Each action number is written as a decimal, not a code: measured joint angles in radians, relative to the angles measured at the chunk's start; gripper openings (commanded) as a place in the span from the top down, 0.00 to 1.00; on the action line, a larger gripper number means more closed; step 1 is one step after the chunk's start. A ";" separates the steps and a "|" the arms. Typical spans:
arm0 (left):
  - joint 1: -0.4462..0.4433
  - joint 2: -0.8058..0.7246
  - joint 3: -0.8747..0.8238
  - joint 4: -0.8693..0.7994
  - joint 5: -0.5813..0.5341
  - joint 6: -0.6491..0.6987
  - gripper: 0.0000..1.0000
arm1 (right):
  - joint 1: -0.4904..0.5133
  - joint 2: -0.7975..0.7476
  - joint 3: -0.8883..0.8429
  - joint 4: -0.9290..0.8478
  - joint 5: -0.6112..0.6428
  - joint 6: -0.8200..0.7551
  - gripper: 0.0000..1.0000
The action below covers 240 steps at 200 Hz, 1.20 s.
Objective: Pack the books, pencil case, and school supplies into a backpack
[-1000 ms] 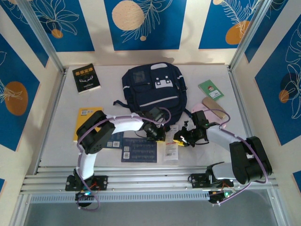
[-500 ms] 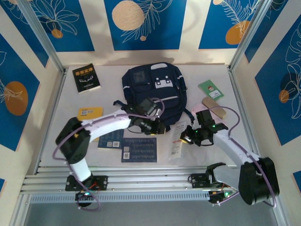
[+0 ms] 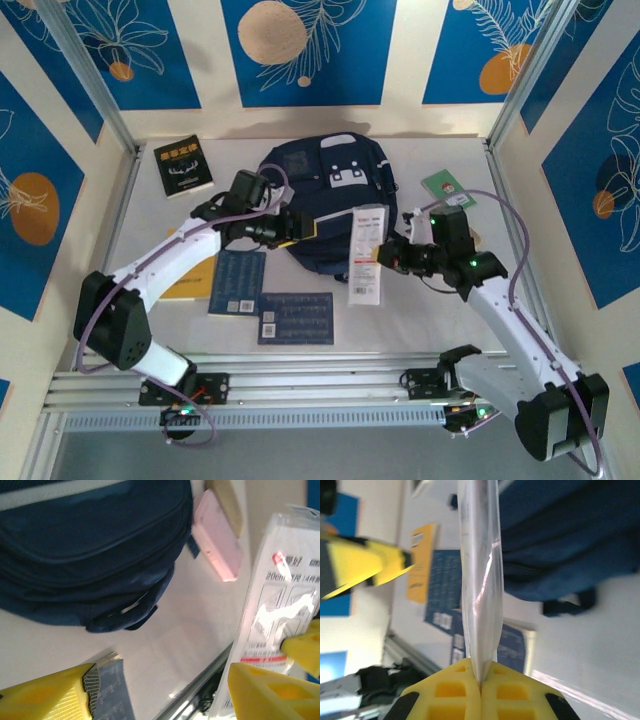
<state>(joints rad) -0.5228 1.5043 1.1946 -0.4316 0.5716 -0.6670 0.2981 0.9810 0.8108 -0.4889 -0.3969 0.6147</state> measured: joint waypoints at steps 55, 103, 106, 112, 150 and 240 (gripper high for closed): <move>0.008 -0.047 -0.071 0.237 0.204 -0.073 0.29 | 0.037 0.157 0.079 0.209 -0.269 0.005 1.00; 0.011 -0.079 -0.136 0.410 0.291 -0.150 0.43 | 0.068 0.220 0.079 0.328 -0.414 0.066 1.00; 0.011 -0.079 -0.139 0.423 0.296 -0.160 0.45 | 0.072 0.220 0.079 0.335 -0.421 0.066 1.00; 0.012 -0.079 -0.145 0.444 0.304 -0.177 0.48 | 0.078 0.220 0.079 0.344 -0.431 0.070 1.00; 0.012 -0.079 -0.192 0.615 0.350 -0.282 0.77 | 0.091 0.220 0.079 0.362 -0.444 0.092 0.96; 0.016 -0.119 -0.254 0.809 0.272 -0.521 1.00 | 0.102 0.164 0.065 0.301 -0.193 0.158 0.14</move>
<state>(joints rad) -0.5064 1.3849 0.9401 0.3775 0.8436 -1.1885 0.4000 1.1454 0.8757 -0.1879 -0.5903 0.7731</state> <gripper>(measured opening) 0.047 0.785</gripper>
